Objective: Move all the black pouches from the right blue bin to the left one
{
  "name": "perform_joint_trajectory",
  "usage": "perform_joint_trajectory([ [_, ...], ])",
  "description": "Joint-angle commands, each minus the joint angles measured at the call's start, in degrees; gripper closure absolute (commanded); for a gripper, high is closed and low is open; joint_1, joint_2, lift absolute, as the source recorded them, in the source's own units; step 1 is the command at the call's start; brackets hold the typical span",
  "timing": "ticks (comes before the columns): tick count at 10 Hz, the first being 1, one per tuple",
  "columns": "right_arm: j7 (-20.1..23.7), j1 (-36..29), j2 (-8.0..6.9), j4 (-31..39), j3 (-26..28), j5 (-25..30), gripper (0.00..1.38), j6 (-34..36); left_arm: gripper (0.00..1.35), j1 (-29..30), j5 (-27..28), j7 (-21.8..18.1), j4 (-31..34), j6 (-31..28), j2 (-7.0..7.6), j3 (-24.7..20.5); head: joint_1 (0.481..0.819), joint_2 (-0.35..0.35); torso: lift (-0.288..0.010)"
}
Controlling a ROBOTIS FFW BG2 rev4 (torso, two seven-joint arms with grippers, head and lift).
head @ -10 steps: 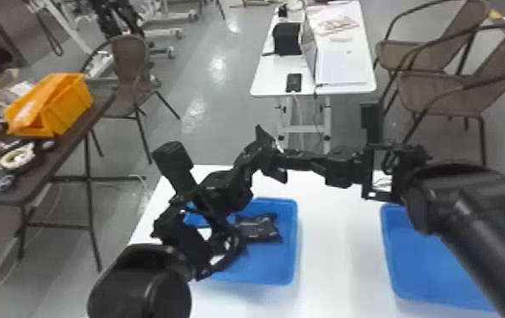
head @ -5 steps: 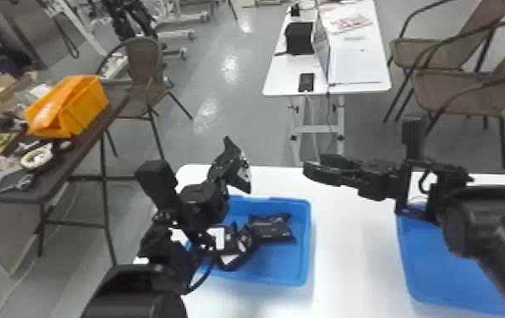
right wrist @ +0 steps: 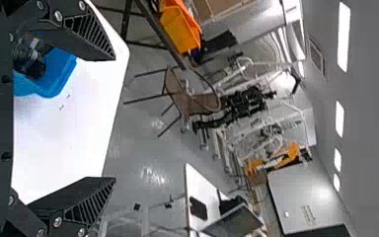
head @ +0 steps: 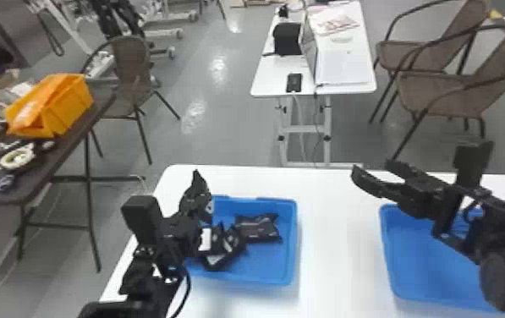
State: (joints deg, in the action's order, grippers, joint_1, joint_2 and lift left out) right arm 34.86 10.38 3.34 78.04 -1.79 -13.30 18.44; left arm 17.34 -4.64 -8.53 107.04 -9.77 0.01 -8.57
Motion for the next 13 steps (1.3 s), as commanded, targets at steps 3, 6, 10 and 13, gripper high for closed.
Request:
perform_joint_trajectory([
  [3, -0.9, -3.6, 0.18, 3.3, 3.0, -0.1, 0.16, -0.3, 1.22, 1.0, 2.5, 0.0, -5.2, 2.4, -0.16, 1.2, 0.695, 0.160, 0.010],
  [6, -1.4, -4.1, 0.18, 4.5, 3.2, 1.4, 0.16, -0.4, 0.07, 1.0, -3.1, -0.4, -5.3, 6.5, 0.52, 2.1, 0.695, 0.140, 0.010],
  [10, -8.9, -12.5, 0.09, 12.2, 3.5, 1.8, 0.16, -4.7, 0.20, 3.1, -4.4, 0.4, -2.1, 16.8, -0.16, 2.6, 0.695, 0.102, 0.010],
  [13, -13.3, -24.8, -0.79, 20.4, 3.6, 3.8, 0.16, -7.6, 0.21, 9.9, -2.8, 2.4, 0.0, 21.7, -0.16, 2.4, 0.695, 0.111, 0.010],
])
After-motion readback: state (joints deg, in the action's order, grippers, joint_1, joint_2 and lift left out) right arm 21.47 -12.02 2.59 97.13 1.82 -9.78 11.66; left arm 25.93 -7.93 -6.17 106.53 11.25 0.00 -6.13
